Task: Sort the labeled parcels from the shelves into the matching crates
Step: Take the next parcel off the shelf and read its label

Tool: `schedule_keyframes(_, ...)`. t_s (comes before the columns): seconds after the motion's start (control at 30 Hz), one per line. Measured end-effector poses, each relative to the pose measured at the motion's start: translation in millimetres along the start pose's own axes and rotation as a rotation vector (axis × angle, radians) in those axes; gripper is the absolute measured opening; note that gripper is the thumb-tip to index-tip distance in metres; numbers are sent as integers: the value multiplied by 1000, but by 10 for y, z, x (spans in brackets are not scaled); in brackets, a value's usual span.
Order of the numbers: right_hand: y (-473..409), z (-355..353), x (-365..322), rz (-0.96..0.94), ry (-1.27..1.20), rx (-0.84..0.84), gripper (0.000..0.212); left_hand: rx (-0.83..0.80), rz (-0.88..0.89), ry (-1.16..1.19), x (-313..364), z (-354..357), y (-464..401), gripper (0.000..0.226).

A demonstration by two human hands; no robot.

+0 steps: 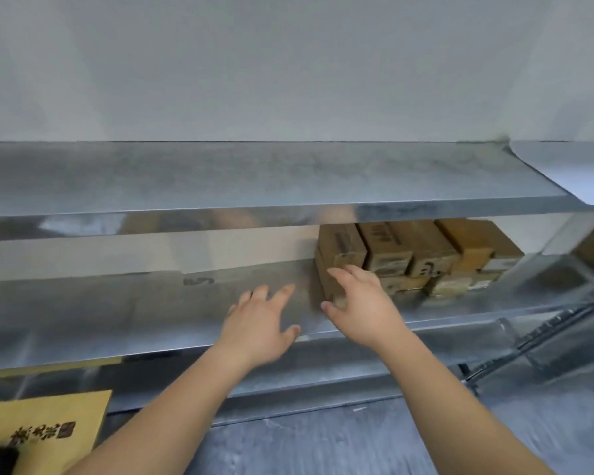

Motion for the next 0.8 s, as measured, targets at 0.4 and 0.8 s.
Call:
schedule_keyframes(0.4,-1120,-216,978,-121,194,-65,74,-88,-53,138,862,153,-1481,93)
schedule_keyframes(0.8,-1309,-105,895,-237,18,96,32,139,-206,475,912,256,-1618,26)
Point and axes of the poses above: each hand's wrist, its own y-axis away from the middle knuckle, its own z-axis out of the palm, x = y × z, the point moved 3 cm from there along -y, towards the middle knuckle, and after that the axes turned 6 degrees about -y, right-handed, at the moved point
